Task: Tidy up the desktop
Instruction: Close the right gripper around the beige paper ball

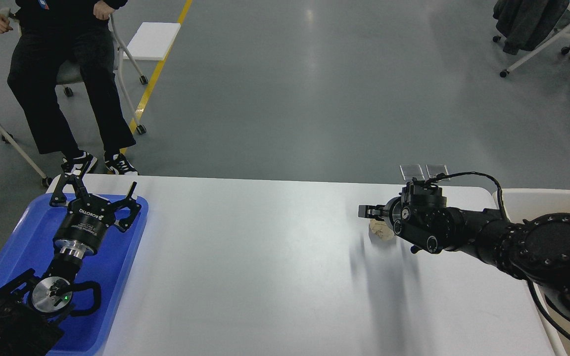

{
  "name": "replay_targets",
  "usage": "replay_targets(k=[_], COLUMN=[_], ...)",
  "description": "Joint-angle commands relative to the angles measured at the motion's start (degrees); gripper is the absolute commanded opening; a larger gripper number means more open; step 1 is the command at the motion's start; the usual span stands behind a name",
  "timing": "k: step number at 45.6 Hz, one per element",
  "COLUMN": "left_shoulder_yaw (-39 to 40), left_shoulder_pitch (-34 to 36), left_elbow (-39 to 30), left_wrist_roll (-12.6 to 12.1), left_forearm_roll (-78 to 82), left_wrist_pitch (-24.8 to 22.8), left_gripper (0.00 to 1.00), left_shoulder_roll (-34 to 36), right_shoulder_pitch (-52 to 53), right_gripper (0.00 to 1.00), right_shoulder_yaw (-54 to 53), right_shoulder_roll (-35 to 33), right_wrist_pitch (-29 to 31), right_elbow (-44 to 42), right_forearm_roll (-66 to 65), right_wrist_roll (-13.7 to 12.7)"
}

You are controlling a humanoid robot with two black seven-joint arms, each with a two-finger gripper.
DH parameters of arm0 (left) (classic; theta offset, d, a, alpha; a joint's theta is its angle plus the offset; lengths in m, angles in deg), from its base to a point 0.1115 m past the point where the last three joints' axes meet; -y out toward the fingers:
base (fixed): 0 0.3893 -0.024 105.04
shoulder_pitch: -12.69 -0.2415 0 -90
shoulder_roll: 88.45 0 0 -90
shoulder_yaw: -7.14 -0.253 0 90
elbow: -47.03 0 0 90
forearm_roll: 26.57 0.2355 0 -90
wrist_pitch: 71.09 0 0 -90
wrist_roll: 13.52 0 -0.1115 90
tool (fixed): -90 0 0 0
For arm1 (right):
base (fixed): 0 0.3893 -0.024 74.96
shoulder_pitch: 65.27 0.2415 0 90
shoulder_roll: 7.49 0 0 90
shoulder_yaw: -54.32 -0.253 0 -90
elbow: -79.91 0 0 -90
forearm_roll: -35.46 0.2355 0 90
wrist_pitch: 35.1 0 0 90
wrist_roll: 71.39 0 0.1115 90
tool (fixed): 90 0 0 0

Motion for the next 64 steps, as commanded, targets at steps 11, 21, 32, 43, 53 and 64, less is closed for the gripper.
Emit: replay_targets(k=[11, 21, 32, 43, 53, 64], left_shoulder_yaw=[0.0, 0.0, 0.0, 0.0, 0.0, 0.0], left_shoulder_pitch=[0.0, 0.0, 0.1, 0.0, 0.0, 0.0], left_elbow=[0.0, 0.0, 0.0, 0.0, 0.0, 0.0], left_wrist_roll=[0.0, 0.0, 0.0, 0.0, 0.0, 0.0], left_forearm_roll=[0.0, 0.0, 0.0, 0.0, 0.0, 0.0], left_wrist_pitch=[0.0, 0.0, 0.0, 0.0, 0.0, 0.0], left_gripper=[0.99, 0.99, 0.99, 0.99, 0.99, 0.99], left_shoulder_roll=[0.0, 0.0, 0.0, 0.0, 0.0, 0.0], right_shoulder_pitch=[-3.0, -4.2, -5.7, -5.9, -6.8, -7.8], right_gripper=[1.0, 1.0, 1.0, 1.0, 0.99, 0.64], right_shoulder_yaw=[0.8, -0.2, -1.0, -1.8, -2.1, -3.1], right_shoulder_roll=[0.5, 0.5, 0.5, 0.5, 0.5, 0.5], right_wrist_pitch=[-2.1, -4.3, -5.7, -5.8, -6.6, -10.1], right_elbow=[-3.1, -3.1, -3.1, -3.1, -3.1, -2.4], right_forearm_roll=[-0.9, -0.7, -0.6, -0.6, -0.1, 0.0], right_wrist_roll=[2.7, 2.8, 2.9, 2.9, 2.8, 2.8])
